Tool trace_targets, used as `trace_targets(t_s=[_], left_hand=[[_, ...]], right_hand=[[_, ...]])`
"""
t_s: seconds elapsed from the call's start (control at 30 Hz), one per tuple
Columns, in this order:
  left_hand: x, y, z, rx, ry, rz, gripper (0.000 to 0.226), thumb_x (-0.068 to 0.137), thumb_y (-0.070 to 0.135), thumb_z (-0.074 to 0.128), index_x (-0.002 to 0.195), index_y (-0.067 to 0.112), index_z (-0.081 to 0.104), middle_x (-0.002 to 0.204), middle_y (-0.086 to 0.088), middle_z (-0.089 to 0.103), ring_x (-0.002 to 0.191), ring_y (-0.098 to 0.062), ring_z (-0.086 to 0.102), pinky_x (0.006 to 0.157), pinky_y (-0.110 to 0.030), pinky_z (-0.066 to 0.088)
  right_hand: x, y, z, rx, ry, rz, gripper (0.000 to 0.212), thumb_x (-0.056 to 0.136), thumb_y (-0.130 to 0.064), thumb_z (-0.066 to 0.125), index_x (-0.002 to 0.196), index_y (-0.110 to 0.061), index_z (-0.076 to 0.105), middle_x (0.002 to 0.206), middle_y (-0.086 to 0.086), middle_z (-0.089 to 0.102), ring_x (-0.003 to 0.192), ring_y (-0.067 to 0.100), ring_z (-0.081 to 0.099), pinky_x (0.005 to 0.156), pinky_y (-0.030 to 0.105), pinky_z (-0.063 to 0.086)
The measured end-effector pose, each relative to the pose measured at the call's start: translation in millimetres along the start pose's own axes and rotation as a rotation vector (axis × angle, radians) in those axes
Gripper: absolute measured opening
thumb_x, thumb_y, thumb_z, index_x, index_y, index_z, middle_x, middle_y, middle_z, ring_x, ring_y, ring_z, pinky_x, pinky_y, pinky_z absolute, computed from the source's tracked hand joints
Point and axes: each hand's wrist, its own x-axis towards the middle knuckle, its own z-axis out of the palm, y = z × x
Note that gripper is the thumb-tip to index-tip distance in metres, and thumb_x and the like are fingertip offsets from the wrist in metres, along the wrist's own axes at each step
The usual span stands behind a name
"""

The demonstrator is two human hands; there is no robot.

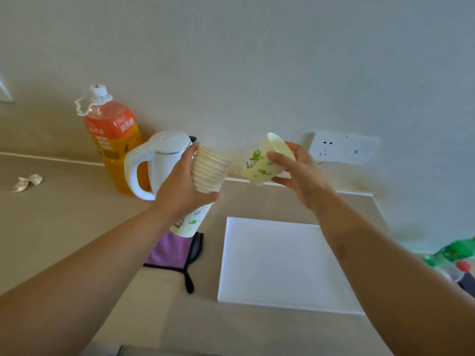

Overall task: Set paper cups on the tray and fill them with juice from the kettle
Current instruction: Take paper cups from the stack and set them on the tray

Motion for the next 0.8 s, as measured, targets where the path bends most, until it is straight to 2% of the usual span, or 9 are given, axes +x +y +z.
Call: trace_targets(t_s=[0.07, 0.17, 0.23, 0.33, 0.53, 0.63, 0.7, 0.8], left_hand=[[-10, -9, 2, -0.001, -0.027, -0.050, 0.114, 0.061, 0.027, 0.089, 0.148, 0.031, 0.016, 0.125, 0.013, 0.044, 0.110, -0.012, 0.052, 0.089, -0.030, 0.042], [-26, -19, 6, -0.005, -0.068, -0.084, 0.115, 0.061, 0.031, 0.089, 0.148, 0.034, 0.014, 0.126, 0.014, 0.040, 0.115, -0.013, 0.050, 0.096, -0.035, 0.044], [-32, -24, 7, -0.018, -0.084, -0.103, 0.117, 0.060, 0.033, 0.089, 0.148, 0.036, 0.012, 0.127, 0.014, 0.039, 0.118, -0.013, 0.048, 0.100, -0.037, 0.043], [-38, -30, 10, -0.037, -0.096, -0.114, 0.118, 0.060, 0.034, 0.089, 0.148, 0.038, 0.011, 0.130, 0.015, 0.038, 0.121, -0.012, 0.047, 0.102, -0.036, 0.043], [-47, -39, 10, -0.095, -0.094, -0.155, 0.118, 0.061, 0.030, 0.089, 0.147, 0.042, 0.010, 0.132, 0.016, 0.037, 0.122, -0.009, 0.046, 0.104, -0.034, 0.041], [-49, -43, 13, -0.104, -0.104, -0.166, 0.118, 0.061, 0.029, 0.089, 0.147, 0.042, 0.010, 0.135, 0.013, 0.037, 0.125, -0.011, 0.045, 0.104, -0.033, 0.040], [-49, -46, 15, -0.106, -0.115, -0.172, 0.118, 0.061, 0.028, 0.089, 0.147, 0.041, 0.010, 0.135, 0.012, 0.038, 0.124, -0.010, 0.045, 0.103, -0.030, 0.039], [-49, -49, 18, -0.119, -0.124, -0.174, 0.118, 0.061, 0.027, 0.090, 0.148, 0.040, 0.011, 0.136, 0.012, 0.038, 0.124, -0.008, 0.044, 0.102, -0.027, 0.038]], right_hand=[[-7, 37, 0, -0.162, -0.043, 0.083, 0.053, 0.077, -0.020, 0.077, 0.120, -0.019, 0.046, 0.110, -0.002, 0.058, 0.105, 0.019, 0.060, 0.088, 0.042, 0.055], [-15, 89, 7, -0.415, -0.128, 0.162, 0.069, 0.069, -0.022, 0.084, 0.124, -0.020, 0.043, 0.114, 0.000, 0.053, 0.109, 0.021, 0.055, 0.088, 0.039, 0.053], [-16, 107, 12, -0.534, -0.112, 0.156, 0.078, 0.066, -0.025, 0.086, 0.130, -0.019, 0.040, 0.121, 0.002, 0.049, 0.110, 0.020, 0.051, 0.085, 0.033, 0.047], [-14, 119, 20, -0.600, -0.063, 0.109, 0.081, 0.067, -0.024, 0.085, 0.132, -0.017, 0.038, 0.122, 0.001, 0.046, 0.108, 0.018, 0.047, 0.083, 0.029, 0.041], [-8, 134, 31, -0.604, -0.042, 0.112, 0.085, 0.068, -0.029, 0.085, 0.135, -0.018, 0.034, 0.120, -0.002, 0.045, 0.110, 0.018, 0.046, 0.079, 0.025, 0.038], [-5, 140, 33, -0.652, -0.049, 0.110, 0.096, 0.068, -0.033, 0.085, 0.142, -0.018, 0.026, 0.137, 0.002, 0.041, 0.123, 0.022, 0.043, 0.092, 0.028, 0.038], [-5, 146, 33, -0.668, -0.077, 0.124, 0.110, 0.068, -0.032, 0.085, 0.149, -0.019, 0.013, 0.151, 0.004, 0.029, 0.135, 0.024, 0.034, 0.104, 0.032, 0.032], [-6, 154, 32, -0.646, -0.063, 0.146, 0.117, 0.069, -0.025, 0.085, 0.152, -0.020, 0.002, 0.156, 0.004, 0.020, 0.141, 0.025, 0.026, 0.110, 0.035, 0.027]])
